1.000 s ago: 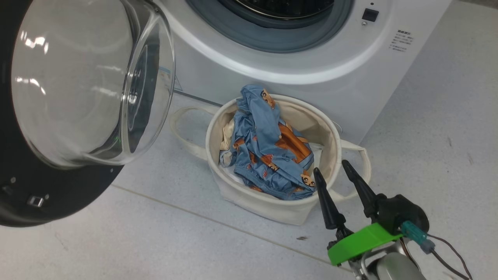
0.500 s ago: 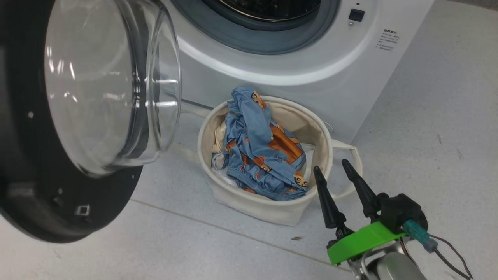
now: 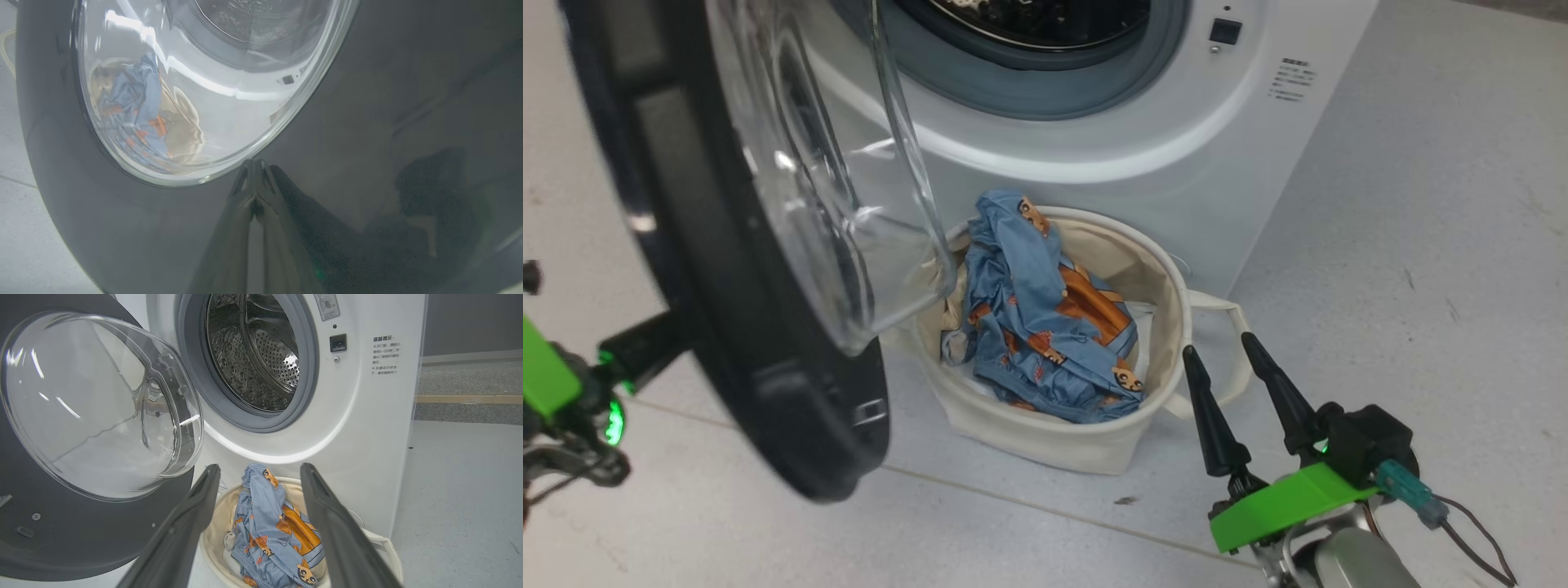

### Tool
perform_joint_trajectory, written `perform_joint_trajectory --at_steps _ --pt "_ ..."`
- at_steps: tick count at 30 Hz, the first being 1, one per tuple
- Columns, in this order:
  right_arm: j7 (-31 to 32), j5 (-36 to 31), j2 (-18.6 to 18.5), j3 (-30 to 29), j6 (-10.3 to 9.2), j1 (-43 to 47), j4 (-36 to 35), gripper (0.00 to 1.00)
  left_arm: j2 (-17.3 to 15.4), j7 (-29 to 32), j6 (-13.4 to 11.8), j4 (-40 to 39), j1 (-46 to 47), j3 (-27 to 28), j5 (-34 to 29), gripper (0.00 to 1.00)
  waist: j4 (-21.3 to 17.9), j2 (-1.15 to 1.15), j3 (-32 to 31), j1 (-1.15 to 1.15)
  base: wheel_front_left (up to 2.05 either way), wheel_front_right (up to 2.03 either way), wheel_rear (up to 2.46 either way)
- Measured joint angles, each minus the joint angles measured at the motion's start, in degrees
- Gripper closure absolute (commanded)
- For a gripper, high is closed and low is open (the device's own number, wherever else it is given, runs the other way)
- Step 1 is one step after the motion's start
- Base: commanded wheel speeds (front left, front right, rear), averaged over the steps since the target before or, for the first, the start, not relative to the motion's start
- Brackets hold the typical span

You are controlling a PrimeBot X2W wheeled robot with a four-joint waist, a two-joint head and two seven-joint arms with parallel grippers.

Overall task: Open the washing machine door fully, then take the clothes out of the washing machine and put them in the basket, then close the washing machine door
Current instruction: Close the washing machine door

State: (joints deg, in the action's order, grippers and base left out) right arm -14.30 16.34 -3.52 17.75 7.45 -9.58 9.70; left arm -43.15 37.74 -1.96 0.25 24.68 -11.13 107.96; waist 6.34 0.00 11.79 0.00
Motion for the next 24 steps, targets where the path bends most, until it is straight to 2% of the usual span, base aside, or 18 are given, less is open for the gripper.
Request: perform_joint_trajectory --at_steps 8,15,24 --pt "0.0 0.49 0.01 -1.16 0.0 -0.05 -0.92 0.0 3.5 0.04 -0.03 -5.75 0.35 -5.16 -2.38 1.0 -3.1 0.0 -0.16 0.0 0.0 0.0 0.0" --pt "0.0 1.43 0.02 -2.58 0.0 -0.99 -1.65 0.0 6.26 -0.58 -0.19 -6.51 3.02 -8.21 -5.73 1.0 -6.86 0.0 0.95 0.0 0.0 0.0 0.0" --pt "0.0 1.93 0.03 -3.55 0.0 -0.99 -1.92 0.0 14.23 -4.3 2.13 -1.67 7.16 -11.63 -9.06 1.0 -11.41 0.0 1.94 0.0 0.0 0.0 0.0"
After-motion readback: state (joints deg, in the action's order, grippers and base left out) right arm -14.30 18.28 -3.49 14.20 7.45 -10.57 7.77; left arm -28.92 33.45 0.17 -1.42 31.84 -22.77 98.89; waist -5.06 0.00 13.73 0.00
